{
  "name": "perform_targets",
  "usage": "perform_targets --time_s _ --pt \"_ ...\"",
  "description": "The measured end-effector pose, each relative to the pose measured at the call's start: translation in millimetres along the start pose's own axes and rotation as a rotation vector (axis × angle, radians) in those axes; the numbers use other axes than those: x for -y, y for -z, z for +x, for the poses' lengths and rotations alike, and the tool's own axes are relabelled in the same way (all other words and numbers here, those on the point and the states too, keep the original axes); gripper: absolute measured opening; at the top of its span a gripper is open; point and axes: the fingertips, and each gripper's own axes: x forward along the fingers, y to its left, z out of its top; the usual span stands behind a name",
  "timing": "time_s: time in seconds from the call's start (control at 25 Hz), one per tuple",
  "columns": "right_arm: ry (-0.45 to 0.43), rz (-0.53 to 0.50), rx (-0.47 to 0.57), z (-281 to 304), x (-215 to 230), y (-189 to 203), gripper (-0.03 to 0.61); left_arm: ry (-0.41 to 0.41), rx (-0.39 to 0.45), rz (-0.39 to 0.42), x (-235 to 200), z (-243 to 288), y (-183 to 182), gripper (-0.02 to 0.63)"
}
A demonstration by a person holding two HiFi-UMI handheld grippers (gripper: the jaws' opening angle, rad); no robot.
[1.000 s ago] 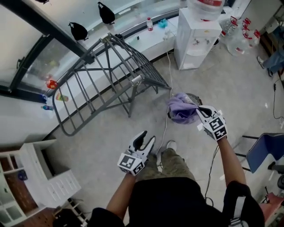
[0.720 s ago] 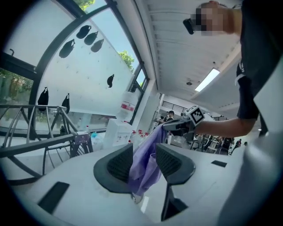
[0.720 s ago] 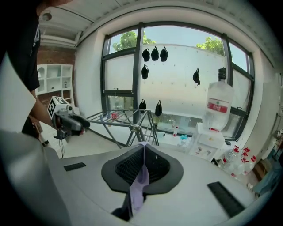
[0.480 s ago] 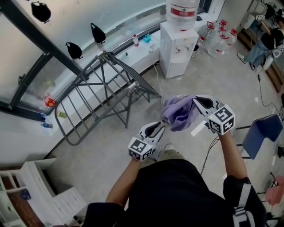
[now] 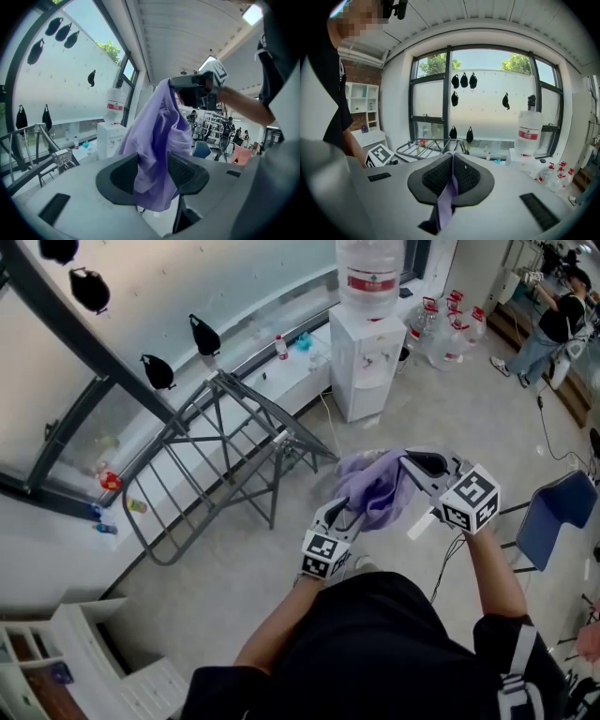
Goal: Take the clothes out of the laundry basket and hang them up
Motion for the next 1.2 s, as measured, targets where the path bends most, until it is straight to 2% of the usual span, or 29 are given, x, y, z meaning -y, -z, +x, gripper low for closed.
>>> perform_targets --time_s 0.16,0.36,0.4,0.44,0.48,0.64,0.84,1.0,1.12,1.2 --pt "-0.014 -0.005 0.018 0.0 -9.2 -10.8 0.005 -0.09 0.013 0.014 -20.2 2.9 -10.4 0.192" --pt "-0.045 -0.011 0.035 10.9 -16.2 -18.1 0.005 -0.135 0.0 0.108 -40.8 14.2 -18.0 0.197" --pt "-0.049 -0.015 0.036 11.9 -16.7 -19.7 0.005 -0.138 0.001 0.106 -43.3 14.5 -20.1 0.157" --pt "-0.048 -0.022 0.039 12.7 -15.5 -22.2 0.005 -0.14 0.009 0.099 -46.6 13.5 -24.7 0.082" --pt "-0.045 -0.028 0.042 13.6 -12.9 -25.1 0.005 -0.14 0.025 0.088 -50.5 10.2 -31.7 0.037" --pt "-0.029 -0.004 0.056 20.3 7.4 -23.0 0.005 -0.132 0.159 0.065 -68.2 -30.0 -85.1 0.018" --pt "-0.07 0.139 0.079 39.3 22.8 12.7 0.006 -0.153 0.303 0.175 -70.8 -86.2 -168.6 0.014" --pt "-0.153 0.207 0.098 69.9 -4.3 25.9 0.006 -0.145 0.348 0.285 -59.0 -110.0 -214.9 0.014" --pt "-0.201 0.216 0.126 91.4 -26.3 19.6 0.006 -0.161 0.358 0.301 -60.6 -121.8 -235.0 0.014" --pt "-0.201 0.215 0.147 98.3 -36.4 13.2 0.008 -0.188 0.355 0.307 -66.6 -129.3 -244.4 0.014"
